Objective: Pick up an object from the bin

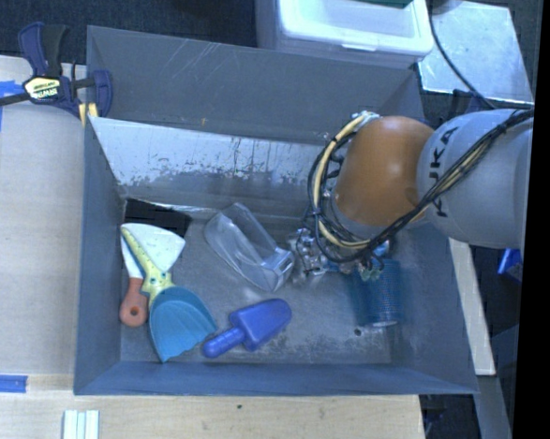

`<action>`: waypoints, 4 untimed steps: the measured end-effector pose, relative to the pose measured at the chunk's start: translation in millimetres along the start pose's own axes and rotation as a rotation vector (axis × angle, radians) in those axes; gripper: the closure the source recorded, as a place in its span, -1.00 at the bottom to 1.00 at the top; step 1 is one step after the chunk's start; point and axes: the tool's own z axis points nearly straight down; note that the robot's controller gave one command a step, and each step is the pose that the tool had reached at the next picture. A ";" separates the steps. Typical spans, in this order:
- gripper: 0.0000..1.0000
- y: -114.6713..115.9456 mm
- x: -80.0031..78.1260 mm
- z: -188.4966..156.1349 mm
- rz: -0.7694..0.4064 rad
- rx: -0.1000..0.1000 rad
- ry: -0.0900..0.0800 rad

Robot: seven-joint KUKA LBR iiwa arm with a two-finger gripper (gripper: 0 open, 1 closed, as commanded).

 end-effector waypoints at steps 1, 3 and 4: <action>-1.00 -19.6 -10.1 -84.1 -0.007 0.004 -0.010; -1.00 9.5 30.5 -150.6 -0.450 0.005 -0.011; -1.00 -12.8 7.5 -91.2 -0.041 0.002 -0.008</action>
Offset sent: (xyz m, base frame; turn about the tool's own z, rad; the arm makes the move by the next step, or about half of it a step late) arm 0.0000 0.0000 0.0000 0.0000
